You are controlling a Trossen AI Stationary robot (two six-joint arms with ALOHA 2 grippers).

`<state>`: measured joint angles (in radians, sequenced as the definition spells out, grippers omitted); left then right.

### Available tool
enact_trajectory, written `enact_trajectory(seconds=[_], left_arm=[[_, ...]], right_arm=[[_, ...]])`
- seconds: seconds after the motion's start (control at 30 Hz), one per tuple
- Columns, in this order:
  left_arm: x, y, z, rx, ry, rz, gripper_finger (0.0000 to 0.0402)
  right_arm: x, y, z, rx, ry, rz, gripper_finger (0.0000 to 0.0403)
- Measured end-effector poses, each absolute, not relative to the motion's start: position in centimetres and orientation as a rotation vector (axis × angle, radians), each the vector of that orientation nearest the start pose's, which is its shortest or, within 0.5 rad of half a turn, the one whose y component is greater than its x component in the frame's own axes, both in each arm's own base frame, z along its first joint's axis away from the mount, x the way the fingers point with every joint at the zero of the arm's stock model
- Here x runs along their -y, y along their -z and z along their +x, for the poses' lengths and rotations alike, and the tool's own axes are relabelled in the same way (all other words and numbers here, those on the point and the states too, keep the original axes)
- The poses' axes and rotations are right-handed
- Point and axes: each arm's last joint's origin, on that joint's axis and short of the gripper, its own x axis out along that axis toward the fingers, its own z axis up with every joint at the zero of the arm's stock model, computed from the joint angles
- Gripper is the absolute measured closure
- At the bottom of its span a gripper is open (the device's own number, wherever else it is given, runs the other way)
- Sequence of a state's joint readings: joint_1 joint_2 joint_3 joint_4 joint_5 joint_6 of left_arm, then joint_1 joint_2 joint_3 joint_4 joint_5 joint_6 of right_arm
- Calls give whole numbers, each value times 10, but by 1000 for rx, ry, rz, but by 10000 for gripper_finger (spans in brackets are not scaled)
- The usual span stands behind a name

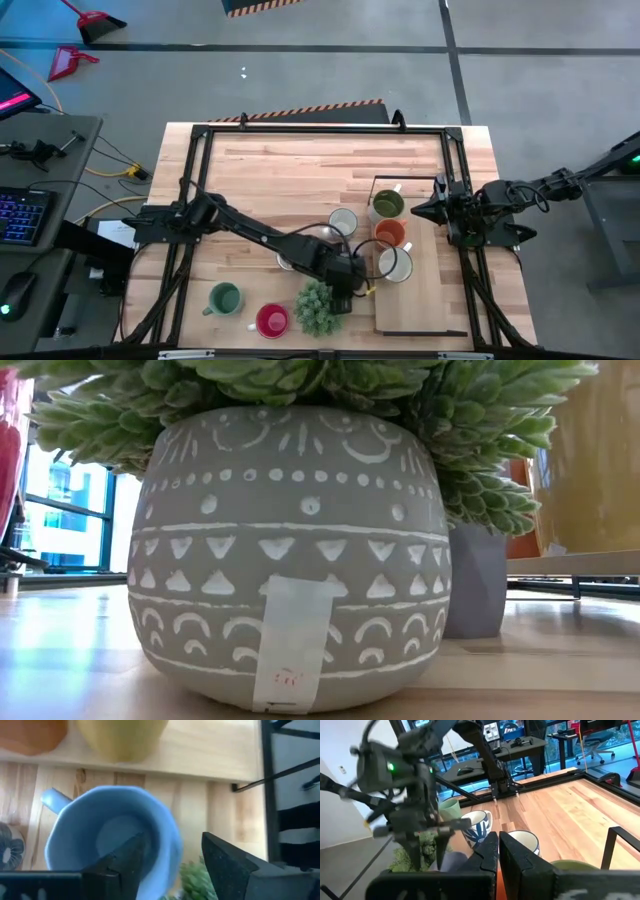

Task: Place coffee mugs
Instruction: Put the right blue mug on the shelf

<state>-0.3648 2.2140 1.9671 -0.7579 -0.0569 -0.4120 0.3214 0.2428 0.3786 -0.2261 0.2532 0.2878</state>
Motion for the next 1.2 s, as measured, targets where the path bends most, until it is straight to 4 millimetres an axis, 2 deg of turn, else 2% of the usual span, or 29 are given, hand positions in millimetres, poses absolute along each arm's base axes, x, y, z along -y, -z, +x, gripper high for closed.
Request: enact_trajectory(seconds=[0.13, 0.3, 0.47, 0.7, 0.8, 0.97, 1.1, 1.2], left_arm=[[168, -253, 445, -981, 103, -163, 206], [158, -291, 429, -937, 129, -187, 208], [143, -326, 393, -1018, 101, -102, 218], [118, -360, 334, -1205, -2, 74, 225], [108, -367, 310, -1281, -20, 138, 226], [91, -364, 264, -1317, -43, 163, 226], [75, -353, 222, -1267, -71, 115, 226], [64, -344, 193, -1178, -83, 58, 226]], right_arm=[[-23, -251, 91, -98, -54, 261, 402], [-23, -251, 91, -98, -56, 261, 402], [-23, -252, 91, -83, -59, 243, 402], [-23, -258, 92, -23, -67, 255, 402], [-23, -263, 92, 24, -67, 246, 402], [-23, -270, 93, 99, -50, 222, 402], [-24, -278, 98, 175, -56, 229, 402], [-26, -287, 103, 168, -49, 228, 402]])
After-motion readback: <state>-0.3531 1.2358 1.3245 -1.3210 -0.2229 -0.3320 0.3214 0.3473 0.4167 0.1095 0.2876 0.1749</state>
